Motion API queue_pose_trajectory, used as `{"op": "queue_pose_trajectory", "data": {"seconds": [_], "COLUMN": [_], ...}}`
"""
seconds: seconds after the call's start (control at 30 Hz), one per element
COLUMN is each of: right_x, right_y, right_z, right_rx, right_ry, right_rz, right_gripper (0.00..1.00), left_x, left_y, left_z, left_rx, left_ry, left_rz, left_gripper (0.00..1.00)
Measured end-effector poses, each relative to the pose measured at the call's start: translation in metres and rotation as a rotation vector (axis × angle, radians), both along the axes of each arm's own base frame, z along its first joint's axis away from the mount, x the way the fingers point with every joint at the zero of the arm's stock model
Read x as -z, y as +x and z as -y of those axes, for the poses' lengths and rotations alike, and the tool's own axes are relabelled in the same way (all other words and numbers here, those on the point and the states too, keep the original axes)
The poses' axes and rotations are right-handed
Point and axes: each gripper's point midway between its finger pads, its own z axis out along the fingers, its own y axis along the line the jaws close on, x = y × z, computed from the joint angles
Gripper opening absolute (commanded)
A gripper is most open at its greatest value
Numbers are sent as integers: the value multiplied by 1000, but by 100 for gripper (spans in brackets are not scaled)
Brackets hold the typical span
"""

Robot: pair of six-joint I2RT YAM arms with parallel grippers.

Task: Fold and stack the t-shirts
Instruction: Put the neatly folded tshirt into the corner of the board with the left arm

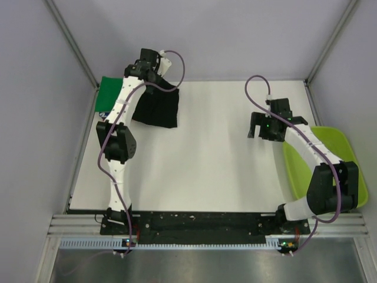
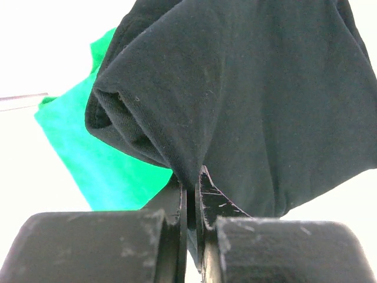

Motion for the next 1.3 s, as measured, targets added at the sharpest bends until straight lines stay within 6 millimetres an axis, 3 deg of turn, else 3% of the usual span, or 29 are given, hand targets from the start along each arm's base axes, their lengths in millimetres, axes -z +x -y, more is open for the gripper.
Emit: {"op": "queue_pose_trajectory", "data": {"seconds": [0.3, 0.67, 0.93, 1.13, 1.3], "right_x": [1, 5, 5, 5, 7], "right_y": [0, -3, -3, -2, -3], "right_z": [3, 6, 9, 11, 12], "right_rx": [-3, -7, -3, -3, -4], "right_ry": [-21, -36, -56, -66, -72], "right_rz": [3, -7, -5, -3, -4], "right_gripper": [99, 99, 99, 99, 99], "left_x": [-20, -55, -78, -100, -113], "left_y": [10, 35, 46, 41, 37], "left_z": [-39, -69, -83, -92, -88], "left_rx": [-34, -103, -132, -136, -120], "left_ry": [237, 331, 340, 326, 266], "left_rz": [60, 210, 299, 340, 368], "left_gripper": [0, 0, 0, 0, 0]}}
